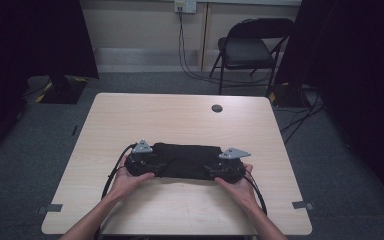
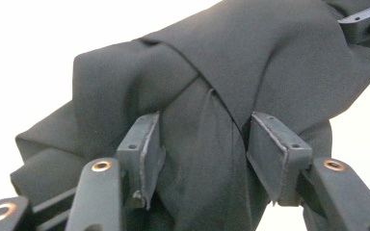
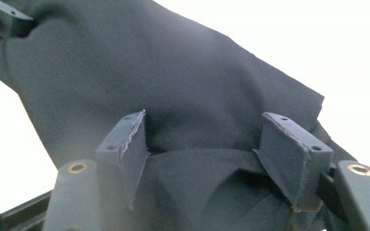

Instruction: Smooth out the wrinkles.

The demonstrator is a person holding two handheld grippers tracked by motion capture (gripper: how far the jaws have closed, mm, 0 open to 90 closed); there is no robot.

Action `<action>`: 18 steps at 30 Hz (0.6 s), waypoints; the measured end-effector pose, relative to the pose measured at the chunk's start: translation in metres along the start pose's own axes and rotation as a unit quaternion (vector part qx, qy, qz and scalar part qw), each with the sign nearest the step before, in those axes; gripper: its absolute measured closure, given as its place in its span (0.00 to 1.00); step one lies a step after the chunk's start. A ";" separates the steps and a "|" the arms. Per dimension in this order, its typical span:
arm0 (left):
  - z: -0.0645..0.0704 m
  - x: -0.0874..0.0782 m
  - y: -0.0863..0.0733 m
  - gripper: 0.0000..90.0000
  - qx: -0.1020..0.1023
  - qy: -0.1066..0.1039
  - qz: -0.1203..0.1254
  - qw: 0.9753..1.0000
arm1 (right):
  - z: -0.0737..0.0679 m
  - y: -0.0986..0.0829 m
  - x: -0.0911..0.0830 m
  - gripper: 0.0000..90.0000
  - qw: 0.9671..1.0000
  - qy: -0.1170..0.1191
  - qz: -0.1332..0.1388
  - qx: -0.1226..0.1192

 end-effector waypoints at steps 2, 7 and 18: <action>0.000 -0.004 0.007 0.46 -0.006 0.006 0.015 1.000 | 0.000 0.002 -0.002 0.35 1.000 0.000 0.002 0.003; 0.004 -0.018 0.019 0.39 -0.012 0.002 0.038 0.999 | -0.001 0.015 -0.020 0.30 0.999 0.013 0.024 0.032; -0.004 -0.076 -0.007 0.37 -0.011 0.026 0.033 0.999 | 0.018 0.026 -0.083 0.29 0.995 -0.005 0.081 0.061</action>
Point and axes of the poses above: each handheld gripper's, and its own axes: x roughly forward along the jaws, y roughly out of its top, z roughly to its right, the point moved 10 cm from there along x, roughly forward along the jaws, and after that the axes turned 11 degrees about x, right-handed, at the moved point
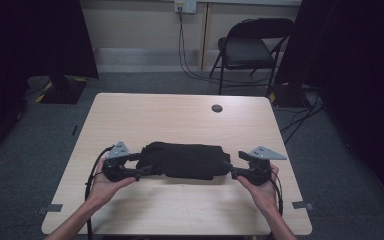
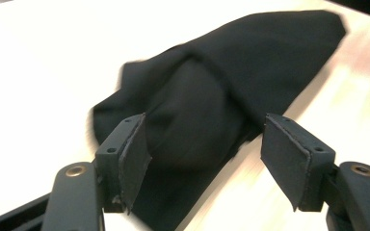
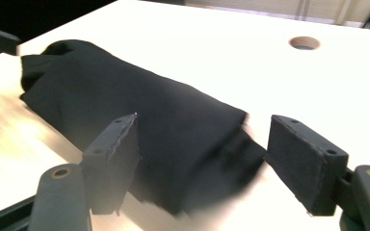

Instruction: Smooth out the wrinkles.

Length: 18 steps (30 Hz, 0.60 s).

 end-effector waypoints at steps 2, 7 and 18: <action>-0.011 -0.009 -0.014 0.37 -0.020 0.022 -0.022 0.999 | 0.009 -0.004 -0.007 0.27 1.000 -0.015 -0.005 0.003; -0.034 -0.026 -0.047 0.37 -0.037 0.050 -0.059 0.996 | 0.045 -0.023 -0.021 0.24 0.997 -0.065 -0.019 0.025; -0.059 -0.024 -0.101 0.32 -0.066 0.067 -0.147 0.985 | 0.108 -0.064 -0.014 0.21 0.984 -0.134 -0.096 0.062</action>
Point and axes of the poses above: each handheld gripper's, and its own axes: x roughly forward along the jaws, y roughly out of its top, z roughly to its right, the point moved 10 cm from there along x, roughly forward along the jaws, and after that the axes turned 11 degrees about x, right-handed, at the moved point
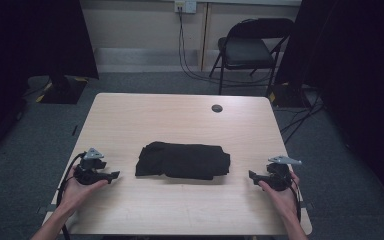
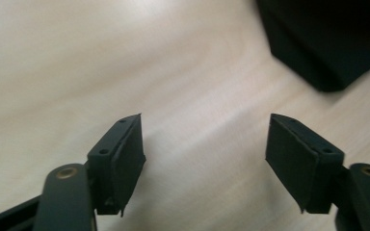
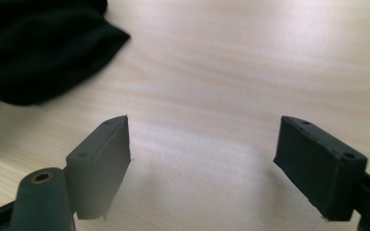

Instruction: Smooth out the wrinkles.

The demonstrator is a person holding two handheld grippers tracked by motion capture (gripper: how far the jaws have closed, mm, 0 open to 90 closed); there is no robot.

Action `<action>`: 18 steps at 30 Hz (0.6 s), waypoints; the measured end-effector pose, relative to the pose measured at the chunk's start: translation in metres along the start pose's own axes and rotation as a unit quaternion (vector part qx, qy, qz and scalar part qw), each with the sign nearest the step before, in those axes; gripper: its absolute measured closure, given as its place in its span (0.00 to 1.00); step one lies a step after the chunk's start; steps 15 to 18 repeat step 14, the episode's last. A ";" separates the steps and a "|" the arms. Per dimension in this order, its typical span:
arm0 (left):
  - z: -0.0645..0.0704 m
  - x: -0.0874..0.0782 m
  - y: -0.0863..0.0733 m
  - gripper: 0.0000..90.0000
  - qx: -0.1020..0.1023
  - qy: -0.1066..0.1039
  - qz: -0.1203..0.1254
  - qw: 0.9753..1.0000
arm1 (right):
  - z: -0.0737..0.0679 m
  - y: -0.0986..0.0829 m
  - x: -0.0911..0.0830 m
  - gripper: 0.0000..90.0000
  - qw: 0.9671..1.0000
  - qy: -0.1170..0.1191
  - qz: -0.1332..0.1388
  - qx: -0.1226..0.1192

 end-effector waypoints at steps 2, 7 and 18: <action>0.002 0.004 0.000 0.28 0.019 0.019 0.007 1.000 | 0.000 -0.006 0.004 0.21 1.000 -0.013 -0.014 -0.019; 0.001 0.010 0.002 0.17 0.012 0.036 0.048 0.998 | -0.003 -0.010 0.010 0.16 0.999 -0.027 0.003 -0.038; 0.000 0.013 0.004 0.16 -0.001 0.049 0.056 0.997 | -0.002 -0.010 0.010 0.16 0.999 -0.028 0.007 -0.035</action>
Point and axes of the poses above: each handheld gripper's, and its own axes: x roughly forward along the jaws, y roughly out of its top, z roughly to its right, the point moved 10 cm from there along x, roughly forward along the jaws, and after that the axes turned 11 degrees about x, right-handed, at the moved point
